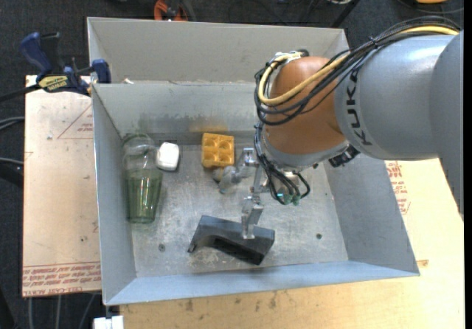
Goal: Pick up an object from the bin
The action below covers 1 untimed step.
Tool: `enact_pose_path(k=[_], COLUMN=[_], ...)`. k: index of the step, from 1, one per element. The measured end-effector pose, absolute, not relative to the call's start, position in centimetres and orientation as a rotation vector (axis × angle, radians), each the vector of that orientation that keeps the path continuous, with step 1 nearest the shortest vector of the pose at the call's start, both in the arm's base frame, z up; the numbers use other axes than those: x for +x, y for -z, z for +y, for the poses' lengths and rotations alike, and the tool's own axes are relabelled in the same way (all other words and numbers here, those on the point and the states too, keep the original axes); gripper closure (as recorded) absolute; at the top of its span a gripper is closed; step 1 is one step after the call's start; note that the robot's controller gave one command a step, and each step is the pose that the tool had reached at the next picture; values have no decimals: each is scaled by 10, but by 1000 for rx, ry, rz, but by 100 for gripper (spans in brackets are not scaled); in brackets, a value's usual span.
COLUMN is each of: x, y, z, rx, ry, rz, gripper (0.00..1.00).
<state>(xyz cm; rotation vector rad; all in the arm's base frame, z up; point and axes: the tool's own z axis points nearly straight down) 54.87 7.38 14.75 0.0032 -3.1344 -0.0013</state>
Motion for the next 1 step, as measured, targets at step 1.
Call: enact_pose_path(k=[1], x=[551], y=[-152], z=[74], rx=[0], ry=[2], rz=[-3142], gripper=[0])
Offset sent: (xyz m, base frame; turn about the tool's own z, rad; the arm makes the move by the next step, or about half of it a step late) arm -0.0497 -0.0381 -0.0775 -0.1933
